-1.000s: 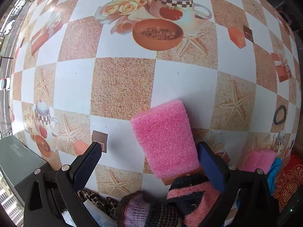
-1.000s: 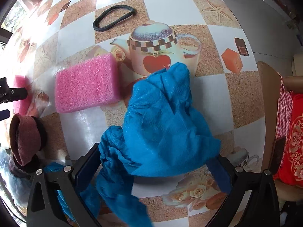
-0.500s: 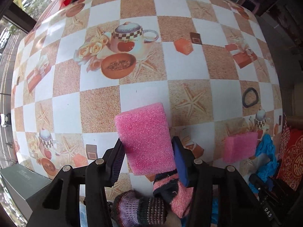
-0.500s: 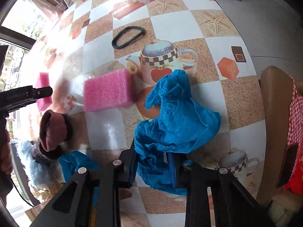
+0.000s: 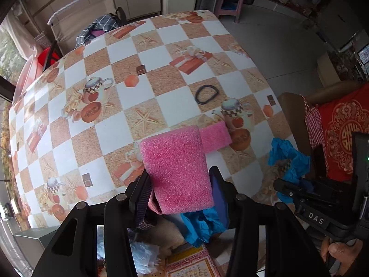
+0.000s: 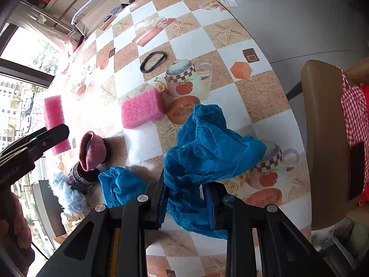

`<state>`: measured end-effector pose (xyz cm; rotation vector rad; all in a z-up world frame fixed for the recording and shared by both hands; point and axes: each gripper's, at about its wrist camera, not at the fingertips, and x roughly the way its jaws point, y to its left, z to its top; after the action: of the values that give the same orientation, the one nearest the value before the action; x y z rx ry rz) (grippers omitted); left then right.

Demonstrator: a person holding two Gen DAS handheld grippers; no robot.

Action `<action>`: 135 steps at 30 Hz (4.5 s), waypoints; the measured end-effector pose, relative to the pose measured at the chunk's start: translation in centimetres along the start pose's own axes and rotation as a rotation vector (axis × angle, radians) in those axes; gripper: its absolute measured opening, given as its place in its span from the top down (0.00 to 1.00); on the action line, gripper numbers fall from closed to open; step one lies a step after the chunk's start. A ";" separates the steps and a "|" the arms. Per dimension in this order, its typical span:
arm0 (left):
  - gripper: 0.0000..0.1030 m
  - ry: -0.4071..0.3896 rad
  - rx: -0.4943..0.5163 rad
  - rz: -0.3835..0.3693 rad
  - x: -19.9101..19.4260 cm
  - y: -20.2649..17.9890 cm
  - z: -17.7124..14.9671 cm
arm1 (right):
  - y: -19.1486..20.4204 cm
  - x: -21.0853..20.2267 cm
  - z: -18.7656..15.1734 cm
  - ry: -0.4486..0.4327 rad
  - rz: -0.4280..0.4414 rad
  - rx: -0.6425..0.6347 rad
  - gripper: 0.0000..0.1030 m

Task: Organize soft objects
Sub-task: 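Lift the blue gloves with the right tool while the left tool carries the pink sponge toward the white box, then lower both tools over the white box and open them to drop gloves and sponge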

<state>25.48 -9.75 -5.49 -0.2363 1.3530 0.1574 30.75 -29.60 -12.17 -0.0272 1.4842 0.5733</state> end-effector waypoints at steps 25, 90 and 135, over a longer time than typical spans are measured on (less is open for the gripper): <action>0.49 -0.091 0.384 -0.219 -8.6 -11.1 -12.9 | 0.5 -6.9 -13.2 -0.073 -0.075 0.071 0.72; 0.49 -0.210 -0.639 0.200 -15.5 18.1 -35.3 | 29.2 -3.9 -24.0 0.123 0.093 -1.037 0.72; 0.49 -0.094 -0.782 0.190 -10.3 31.0 -33.3 | 46.0 4.1 -20.1 0.235 0.129 -1.095 0.72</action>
<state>-15.82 11.82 -4.44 -0.7434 1.1655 0.8506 -5.25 4.42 -3.25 -0.8756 1.2324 1.4655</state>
